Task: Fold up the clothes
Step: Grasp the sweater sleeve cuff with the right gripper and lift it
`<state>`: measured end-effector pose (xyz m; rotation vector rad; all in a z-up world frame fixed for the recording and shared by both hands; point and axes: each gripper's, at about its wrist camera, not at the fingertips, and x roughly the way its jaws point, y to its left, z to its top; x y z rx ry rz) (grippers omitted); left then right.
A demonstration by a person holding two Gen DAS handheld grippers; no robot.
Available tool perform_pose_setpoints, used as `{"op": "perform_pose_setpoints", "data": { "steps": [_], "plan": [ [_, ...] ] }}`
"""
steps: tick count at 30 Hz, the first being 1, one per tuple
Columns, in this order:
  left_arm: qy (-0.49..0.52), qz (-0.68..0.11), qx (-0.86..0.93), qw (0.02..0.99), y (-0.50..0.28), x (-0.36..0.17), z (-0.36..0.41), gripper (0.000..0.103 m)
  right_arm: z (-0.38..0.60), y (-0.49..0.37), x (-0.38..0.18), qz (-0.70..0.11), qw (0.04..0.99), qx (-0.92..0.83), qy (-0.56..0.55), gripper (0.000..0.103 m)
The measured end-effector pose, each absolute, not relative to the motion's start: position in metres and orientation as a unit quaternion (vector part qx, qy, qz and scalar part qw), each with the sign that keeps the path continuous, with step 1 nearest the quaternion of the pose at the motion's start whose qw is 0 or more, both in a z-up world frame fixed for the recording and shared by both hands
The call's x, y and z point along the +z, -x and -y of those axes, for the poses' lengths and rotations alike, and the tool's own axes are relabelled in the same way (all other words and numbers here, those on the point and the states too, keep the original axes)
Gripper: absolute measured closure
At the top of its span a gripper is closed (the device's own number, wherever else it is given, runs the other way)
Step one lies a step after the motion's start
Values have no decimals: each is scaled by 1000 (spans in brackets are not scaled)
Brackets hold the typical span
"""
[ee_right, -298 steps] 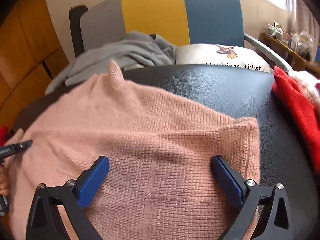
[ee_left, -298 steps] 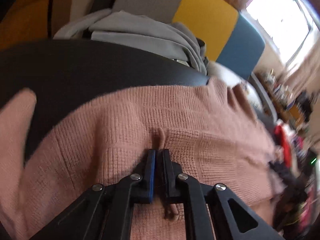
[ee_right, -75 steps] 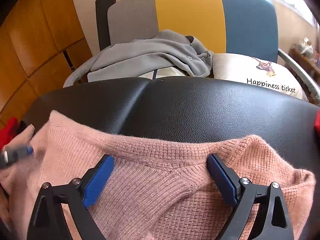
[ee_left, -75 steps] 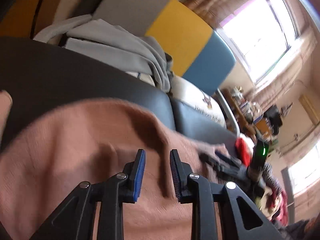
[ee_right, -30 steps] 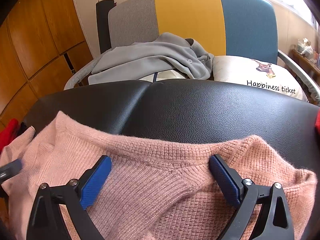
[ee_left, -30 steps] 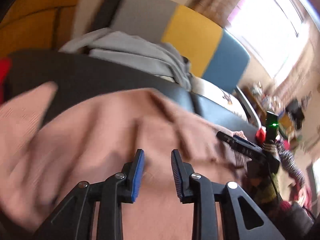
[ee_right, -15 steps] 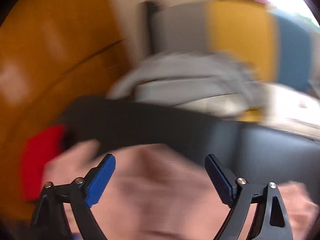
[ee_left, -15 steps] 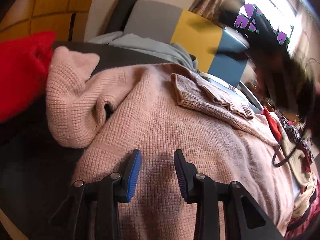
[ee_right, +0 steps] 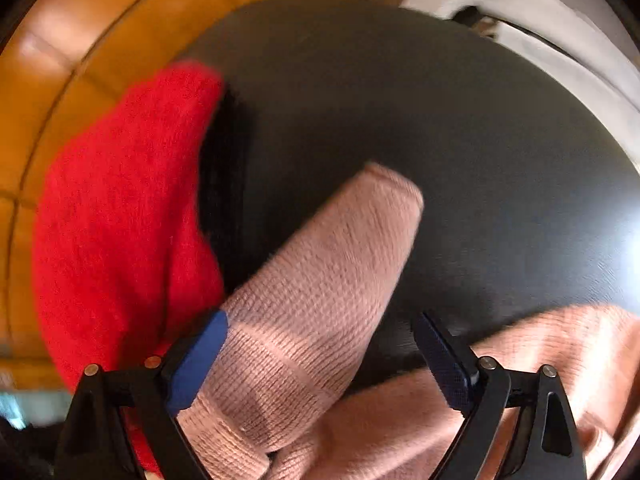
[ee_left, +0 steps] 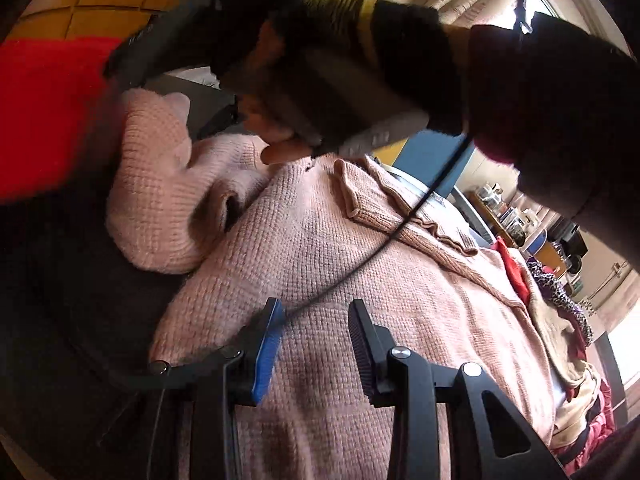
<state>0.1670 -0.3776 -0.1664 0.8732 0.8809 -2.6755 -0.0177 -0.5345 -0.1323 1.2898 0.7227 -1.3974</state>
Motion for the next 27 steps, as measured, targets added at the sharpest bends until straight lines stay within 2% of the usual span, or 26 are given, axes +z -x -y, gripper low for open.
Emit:
{"op": "perform_pose_setpoints", "data": {
  "steps": [1,2,3,6,9,12,16,19,22,24,26,27],
  "plan": [
    [-296,-298,-902,97,-169,-166,377,69,534,15,-130,-307,529,-590,-526,28],
    [-297,-299,-901,98,-171,-165,377,69,532,14,-127,-304,535,-591,-521,62],
    [-298,-301,-900,100,-173,-164,377,69,530,15,-121,-299,540,-594,-515,87],
    [-302,-307,-896,107,-177,-162,377,69,520,16,-95,-283,560,-607,-488,87],
    [-307,-304,-894,118,-178,-160,374,69,498,26,-46,-241,581,-633,-451,88],
    [-315,-297,-892,128,-176,-158,369,68,463,47,9,-189,596,-665,-409,92],
    [-321,-298,-888,140,-175,-155,363,67,386,82,78,-106,596,-712,-355,92],
    [-328,-293,-886,147,-175,-153,359,67,313,101,109,-42,581,-745,-325,92],
    [-333,-293,-884,147,-174,-148,358,66,225,122,107,9,550,-773,-316,92],
    [-333,-294,-884,143,-174,-144,360,66,169,137,82,50,525,-782,-331,91],
    [-332,-313,-881,127,-167,-139,363,66,117,155,41,79,492,-787,-365,87],
    [-330,-326,-878,117,-163,-137,365,66,93,161,18,94,470,-790,-383,80]
  ]
}}
